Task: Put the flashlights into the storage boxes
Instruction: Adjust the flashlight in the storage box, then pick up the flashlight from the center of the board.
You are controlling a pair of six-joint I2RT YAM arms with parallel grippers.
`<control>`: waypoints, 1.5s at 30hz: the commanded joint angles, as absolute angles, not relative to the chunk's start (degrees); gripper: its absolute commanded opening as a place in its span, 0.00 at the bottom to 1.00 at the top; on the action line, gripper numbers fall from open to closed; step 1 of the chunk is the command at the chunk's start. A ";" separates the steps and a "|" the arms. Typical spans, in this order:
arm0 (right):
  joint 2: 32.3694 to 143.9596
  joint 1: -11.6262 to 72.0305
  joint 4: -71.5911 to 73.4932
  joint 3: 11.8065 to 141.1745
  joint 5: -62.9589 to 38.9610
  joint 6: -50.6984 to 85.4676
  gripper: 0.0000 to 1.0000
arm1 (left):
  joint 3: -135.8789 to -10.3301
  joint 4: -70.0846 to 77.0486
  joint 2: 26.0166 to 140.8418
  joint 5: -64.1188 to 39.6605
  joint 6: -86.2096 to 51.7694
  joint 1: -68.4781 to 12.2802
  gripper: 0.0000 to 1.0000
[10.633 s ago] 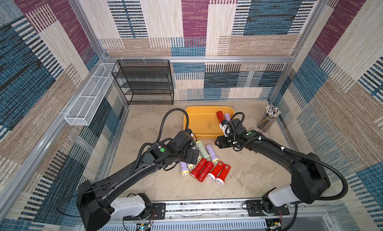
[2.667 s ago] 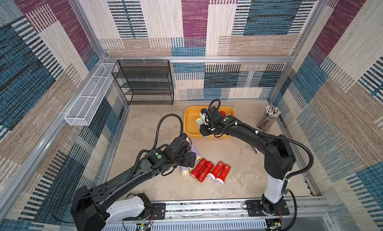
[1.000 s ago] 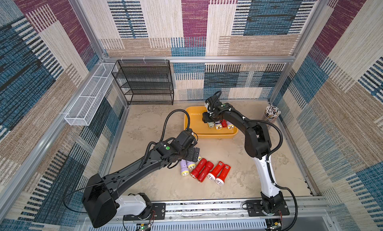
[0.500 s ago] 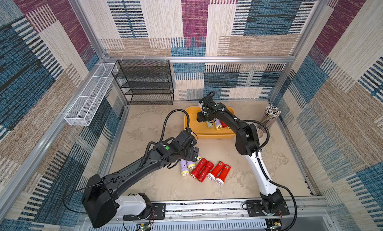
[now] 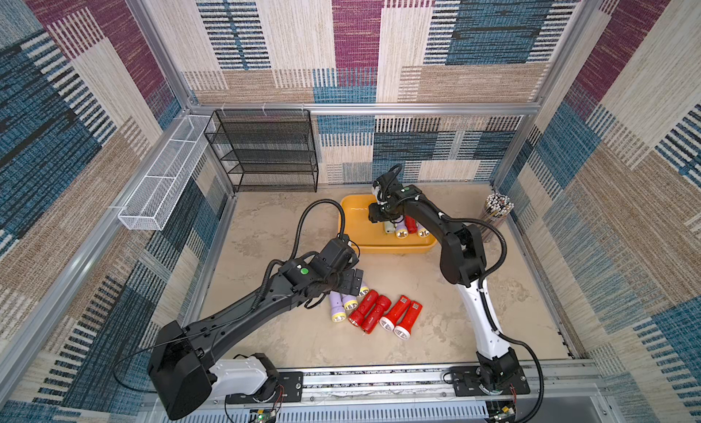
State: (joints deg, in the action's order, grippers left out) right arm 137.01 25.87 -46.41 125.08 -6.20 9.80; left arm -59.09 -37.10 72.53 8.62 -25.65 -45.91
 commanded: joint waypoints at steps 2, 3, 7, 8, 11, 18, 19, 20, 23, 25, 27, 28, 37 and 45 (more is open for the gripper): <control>128.67 26.66 -41.65 116.54 -8.02 9.77 0.56 | -58.07 -38.18 70.81 7.54 -27.49 -45.89 0.96; 126.48 27.04 -40.74 113.77 -7.99 9.85 0.56 | -57.73 -38.19 70.42 7.35 -27.86 -45.91 0.96; 116.91 29.08 -36.82 100.37 -7.37 10.43 0.56 | -56.12 -37.89 69.30 5.76 -29.59 -46.02 0.96; 114.61 29.75 -35.81 97.00 -7.34 10.75 0.56 | -55.75 -37.95 69.19 5.56 -30.14 -46.05 0.96; 107.03 31.82 -33.02 86.98 -7.30 12.00 0.56 | -54.55 -38.15 68.58 5.18 -32.14 -46.05 0.95; 95.74 35.36 -26.75 70.95 -10.82 15.55 0.56 | -50.47 -39.18 65.06 6.69 -37.21 -46.05 0.95; 95.08 35.90 -25.99 69.50 -10.91 16.05 0.56 | -49.85 -39.48 64.42 7.08 -37.93 -46.05 0.95; 94.77 36.46 -25.49 68.63 -11.04 16.25 0.56 | -49.39 -39.71 63.85 7.33 -38.52 -46.05 0.95; 95.07 38.15 -24.41 67.18 -10.82 16.92 0.56 | -48.10 -40.38 62.37 7.45 -40.13 -46.05 0.95; 95.71 39.00 -23.36 66.89 -11.36 17.29 0.56 | -47.60 -41.03 61.76 7.43 -40.98 -46.05 0.96; 96.68 39.59 -22.57 67.30 -11.83 17.55 0.56 | -47.27 -41.52 61.29 7.40 -41.40 -46.05 0.95; 97.37 39.80 -22.19 67.60 -12.22 17.66 0.57 | -46.95 -41.65 61.06 7.47 -41.53 -45.99 0.96; 105.50 41.56 -21.71 73.24 -14.00 17.39 0.57 | -46.01 -41.97 59.77 8.35 -41.56 -46.05 0.96; 111.34 42.17 -23.32 78.40 -14.74 16.57 0.57 | -45.91 -41.09 60.56 9.00 -40.52 -46.01 0.96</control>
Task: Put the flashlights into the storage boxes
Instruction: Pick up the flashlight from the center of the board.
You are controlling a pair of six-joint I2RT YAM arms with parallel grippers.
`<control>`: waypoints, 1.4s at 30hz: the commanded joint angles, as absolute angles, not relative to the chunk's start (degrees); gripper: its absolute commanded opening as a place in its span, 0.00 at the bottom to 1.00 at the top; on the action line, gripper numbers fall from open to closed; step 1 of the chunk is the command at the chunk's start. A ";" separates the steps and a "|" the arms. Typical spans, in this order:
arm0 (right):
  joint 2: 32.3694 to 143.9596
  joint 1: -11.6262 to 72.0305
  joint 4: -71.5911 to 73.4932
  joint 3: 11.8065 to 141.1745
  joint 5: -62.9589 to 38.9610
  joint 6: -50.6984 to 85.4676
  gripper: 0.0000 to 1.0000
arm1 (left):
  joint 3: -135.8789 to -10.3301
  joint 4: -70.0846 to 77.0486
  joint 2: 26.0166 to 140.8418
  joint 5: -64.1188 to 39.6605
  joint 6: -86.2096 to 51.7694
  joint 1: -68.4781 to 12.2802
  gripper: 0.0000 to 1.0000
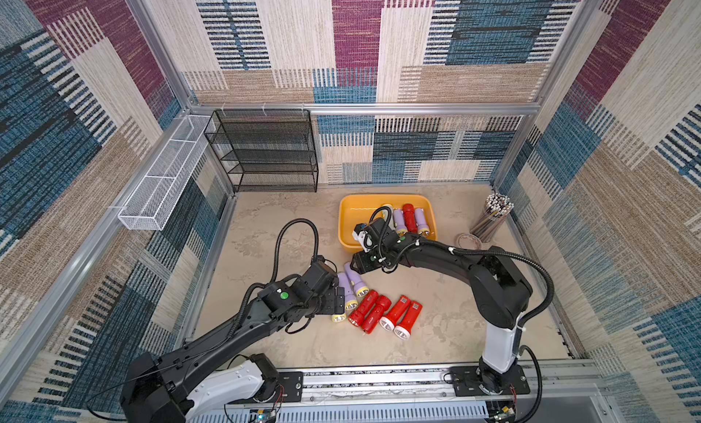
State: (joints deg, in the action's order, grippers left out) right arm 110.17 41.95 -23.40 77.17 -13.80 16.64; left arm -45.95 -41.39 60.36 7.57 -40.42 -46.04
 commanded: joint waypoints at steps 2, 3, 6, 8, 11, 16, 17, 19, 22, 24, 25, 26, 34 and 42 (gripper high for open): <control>112.67 42.27 -23.88 79.17 -14.68 16.35 0.57 | -45.88 -40.89 60.75 9.06 -40.29 -46.05 0.96; 113.27 42.27 -23.99 79.43 -14.82 16.35 0.57 | -45.89 -40.78 60.87 9.14 -40.18 -46.05 0.96; 114.15 42.53 -23.91 79.62 -15.36 16.38 0.57 | -45.66 -40.59 60.78 9.18 -40.07 -46.05 0.96; 114.73 42.67 -24.06 79.75 -15.25 16.43 0.57 | -45.44 -40.44 60.69 9.31 -39.98 -46.05 0.96; 115.52 42.80 -24.48 79.98 -14.89 16.45 0.56 | -44.81 -40.06 60.28 9.35 -39.91 -46.05 0.96; 117.14 42.88 -24.94 80.83 -14.71 16.64 0.56 | -43.99 -39.98 59.44 9.33 -40.07 -46.05 0.96; 117.49 42.86 -25.04 81.07 -14.73 16.78 0.56 | -43.80 -40.07 59.13 9.34 -40.15 -46.05 0.96; 118.24 42.96 -25.35 81.63 -14.69 16.87 0.56 | -43.53 -40.21 58.55 9.44 -40.17 -46.05 0.96; 119.15 43.19 -25.90 82.58 -14.22 17.03 0.55 | -42.95 -40.38 57.43 9.63 -40.32 -46.05 0.96; 119.03 43.32 -26.27 83.03 -13.65 17.11 0.51 | -42.73 -40.69 56.76 9.85 -40.22 -46.01 0.96; 118.95 43.32 -26.51 83.19 -13.32 17.14 0.49 | -42.80 -40.77 56.60 9.85 -40.15 -46.05 0.96; 118.75 43.32 -26.78 83.31 -13.22 17.09 0.47 | -42.78 -40.94 56.36 10.01 -40.12 -46.05 0.96; 114.63 43.55 -28.51 82.18 -11.43 17.23 0.42 | -43.31 -41.05 56.40 10.20 -39.60 -46.05 0.96; 109.23 43.58 -30.42 82.95 -10.24 16.62 0.42 | -44.16 -41.44 56.36 10.17 -39.30 -46.05 0.96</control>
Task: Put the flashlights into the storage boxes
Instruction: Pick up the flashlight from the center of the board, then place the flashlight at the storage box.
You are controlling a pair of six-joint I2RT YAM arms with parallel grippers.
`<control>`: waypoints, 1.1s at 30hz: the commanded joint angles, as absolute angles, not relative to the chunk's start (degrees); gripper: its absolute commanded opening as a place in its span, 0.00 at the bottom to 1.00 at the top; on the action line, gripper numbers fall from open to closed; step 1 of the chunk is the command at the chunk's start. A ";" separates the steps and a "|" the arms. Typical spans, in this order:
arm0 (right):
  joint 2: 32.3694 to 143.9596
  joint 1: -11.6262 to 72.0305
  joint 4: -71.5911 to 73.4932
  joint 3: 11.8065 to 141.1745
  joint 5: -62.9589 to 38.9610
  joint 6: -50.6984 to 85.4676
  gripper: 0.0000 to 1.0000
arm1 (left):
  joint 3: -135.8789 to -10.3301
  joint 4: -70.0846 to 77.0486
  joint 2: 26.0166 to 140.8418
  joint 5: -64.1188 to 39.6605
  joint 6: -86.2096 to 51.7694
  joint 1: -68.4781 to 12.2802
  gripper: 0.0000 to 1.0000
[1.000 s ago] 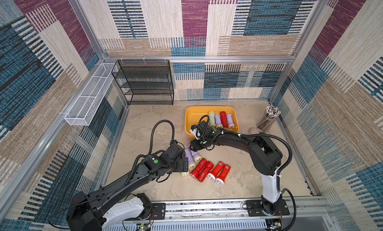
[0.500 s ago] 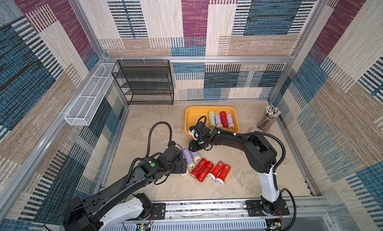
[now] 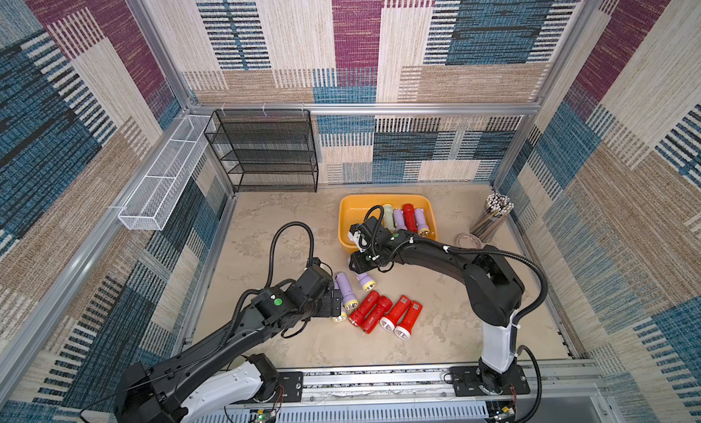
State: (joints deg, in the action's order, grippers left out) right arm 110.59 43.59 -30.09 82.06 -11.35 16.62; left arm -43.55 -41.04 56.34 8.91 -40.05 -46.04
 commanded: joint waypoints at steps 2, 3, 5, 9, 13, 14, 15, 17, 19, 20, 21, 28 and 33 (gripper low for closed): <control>108.44 43.59 -31.29 84.40 -9.53 16.22 0.42 | -44.49 -41.62 56.54 10.27 -39.27 -46.03 0.96; 108.26 43.55 -31.66 85.15 -9.00 15.96 0.42 | -44.75 -41.73 56.62 10.33 -39.19 -46.03 0.96; 108.41 43.51 -32.74 87.40 -7.88 15.30 0.42 | -45.36 -41.96 56.99 10.51 -38.88 -46.05 0.96; 110.58 43.25 -35.26 93.70 -5.75 14.25 0.42 | -46.70 -42.44 57.92 10.88 -38.19 -46.05 0.96; 113.79 41.88 -36.75 99.35 -5.52 13.47 0.42 | -48.52 -43.14 59.36 11.72 -37.14 -45.91 0.96; 114.60 41.31 -37.02 100.90 -5.53 13.20 0.42 | -48.98 -43.39 59.71 12.00 -36.81 -45.96 0.96; 115.39 40.74 -37.24 102.03 -5.60 13.03 0.42 | -49.42 -43.57 60.10 12.30 -36.53 -45.97 0.96; 117.06 39.07 -37.82 105.14 -6.14 12.70 0.42 | -50.38 -44.04 60.79 12.82 -35.83 -45.81 0.96; 119.02 36.91 -38.53 108.51 -6.81 12.38 0.42 | -51.42 -44.29 61.47 13.13 -35.18 -45.70 0.97; 119.98 36.01 -38.82 110.14 -6.94 12.16 0.42 | -51.82 -44.24 61.86 13.24 -34.91 -45.63 0.97; 121.11 34.94 -39.10 111.82 -7.06 11.86 0.42 | -52.19 -44.03 62.11 13.28 -34.51 -45.49 0.97; 132.81 28.42 -42.63 126.06 -8.34 10.62 0.42 | -54.88 -42.27 66.16 12.79 -32.39 -44.26 0.97; 141.05 25.53 -43.90 133.72 -9.96 10.35 0.43 | -56.11 -40.66 70.78 11.34 -31.33 -43.03 0.97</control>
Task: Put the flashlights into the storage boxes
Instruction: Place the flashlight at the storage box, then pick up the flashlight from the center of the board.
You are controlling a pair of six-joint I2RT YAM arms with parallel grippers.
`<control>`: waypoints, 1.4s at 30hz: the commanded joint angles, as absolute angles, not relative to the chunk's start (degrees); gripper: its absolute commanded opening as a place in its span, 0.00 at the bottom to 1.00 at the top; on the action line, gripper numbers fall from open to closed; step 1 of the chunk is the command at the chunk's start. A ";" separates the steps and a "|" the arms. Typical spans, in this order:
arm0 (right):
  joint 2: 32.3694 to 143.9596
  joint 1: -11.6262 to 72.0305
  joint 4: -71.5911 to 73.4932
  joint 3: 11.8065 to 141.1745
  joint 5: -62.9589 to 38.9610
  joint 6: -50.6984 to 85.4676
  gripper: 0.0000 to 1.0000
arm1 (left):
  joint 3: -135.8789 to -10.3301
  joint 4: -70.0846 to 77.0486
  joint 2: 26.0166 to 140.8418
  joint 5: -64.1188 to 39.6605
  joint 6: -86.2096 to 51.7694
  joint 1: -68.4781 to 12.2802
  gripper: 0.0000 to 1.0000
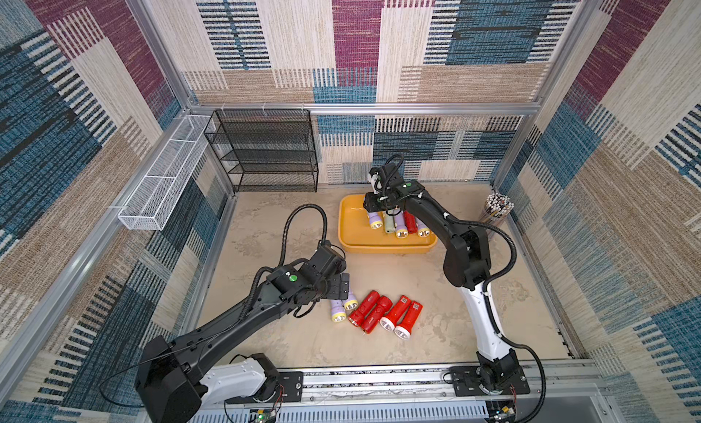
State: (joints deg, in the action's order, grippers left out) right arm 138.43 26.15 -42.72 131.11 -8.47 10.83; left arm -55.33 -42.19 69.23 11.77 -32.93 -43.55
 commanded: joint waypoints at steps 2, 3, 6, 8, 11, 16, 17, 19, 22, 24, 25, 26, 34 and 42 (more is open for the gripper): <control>143.61 24.90 -44.03 135.73 -10.31 10.37 0.43 | -56.45 -39.97 72.69 10.69 -31.08 -42.55 0.97; 144.76 24.59 -44.07 136.63 -10.52 10.45 0.43 | -56.75 -39.73 73.56 10.27 -30.94 -42.24 0.97; 147.14 23.82 -43.56 137.63 -10.80 10.80 0.43 | -57.37 -38.95 75.86 9.43 -30.59 -41.51 0.97; 148.02 23.31 -42.87 137.65 -10.81 10.97 0.43 | -57.95 -38.67 77.24 9.02 -30.16 -41.09 0.97; 148.75 22.76 -42.28 137.64 -10.89 11.19 0.45 | -58.84 -38.50 78.68 8.75 -29.75 -40.63 0.96; 148.63 22.43 -42.01 137.59 -11.16 11.42 0.54 | -59.58 -37.97 80.31 7.88 -29.36 -40.12 0.96; 148.37 22.44 -42.01 137.55 -11.16 11.43 0.55 | -59.67 -37.97 80.54 7.74 -29.36 -40.08 0.96; 147.61 22.46 -42.06 137.42 -11.29 11.35 0.56 | -60.03 -38.30 80.81 7.55 -29.34 -39.94 0.96; 145.20 22.43 -42.11 136.47 -11.60 11.25 0.56 | -59.96 -38.71 80.61 7.47 -29.52 -39.95 0.96; 142.51 22.46 -41.55 134.67 -12.35 11.16 0.56 | -59.81 -38.98 80.04 7.55 -29.84 -39.91 0.96; 141.10 22.56 -41.13 133.70 -12.70 11.16 0.56 | -59.64 -39.09 79.63 7.55 -30.03 -39.97 0.96; 139.14 22.58 -40.60 132.03 -13.10 11.16 0.57 | -59.43 -39.16 79.10 7.56 -30.27 -39.97 0.96; 120.94 24.62 -33.37 109.02 -15.43 11.38 0.57 | -55.36 -39.90 75.44 6.30 -34.57 -39.99 0.96; 103.36 29.74 -26.70 82.16 -14.37 12.06 0.59 | -48.26 -40.10 69.95 5.17 -40.21 -39.99 0.95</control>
